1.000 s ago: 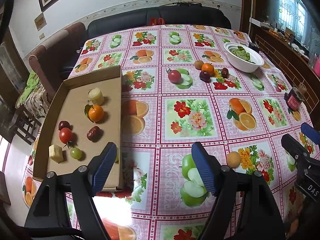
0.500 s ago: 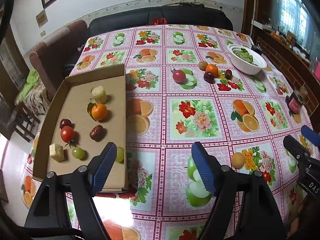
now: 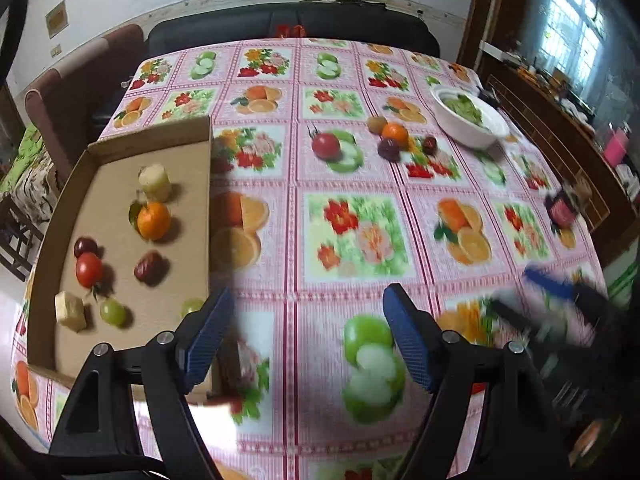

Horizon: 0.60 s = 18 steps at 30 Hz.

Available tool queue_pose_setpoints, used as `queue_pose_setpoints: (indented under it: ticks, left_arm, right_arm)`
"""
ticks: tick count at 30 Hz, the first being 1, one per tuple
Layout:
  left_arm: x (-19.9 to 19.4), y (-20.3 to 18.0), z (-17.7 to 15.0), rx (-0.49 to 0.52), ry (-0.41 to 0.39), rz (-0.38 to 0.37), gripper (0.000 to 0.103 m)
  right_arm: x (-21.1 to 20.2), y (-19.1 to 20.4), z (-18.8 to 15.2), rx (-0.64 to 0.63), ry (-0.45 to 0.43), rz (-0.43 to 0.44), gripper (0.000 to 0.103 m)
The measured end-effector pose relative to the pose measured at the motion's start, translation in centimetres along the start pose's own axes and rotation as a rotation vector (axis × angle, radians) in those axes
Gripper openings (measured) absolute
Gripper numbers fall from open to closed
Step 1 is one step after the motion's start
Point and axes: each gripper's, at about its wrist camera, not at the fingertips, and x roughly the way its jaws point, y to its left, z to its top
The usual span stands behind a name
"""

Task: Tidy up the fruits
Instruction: 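Grasp the red tomato with the left tool while the right tool grasps the brown kiwi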

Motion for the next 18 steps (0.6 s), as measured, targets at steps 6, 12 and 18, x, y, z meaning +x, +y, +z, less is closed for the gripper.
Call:
queue_pose_setpoints:
  ticks: [6,12,18]
  left_arm:
    - [4.0,-0.8,5.5,-0.004,-0.024,0.044,0.077]
    - [10.6,-0.6,9.6,-0.062,0.047,0.077,0.077]
    - [14.3,-1.3,12.4,-0.079,0.055,0.075,0.077]
  right_arm:
    - [3.4,3.0,-0.9,-0.082,0.099,0.078,0.049]
    - [6.1,4.3,-1.0,-0.118,0.168,0.082,0.033]
    - [6.2,4.5,-0.9,-0.145,0.171,0.109,0.025]
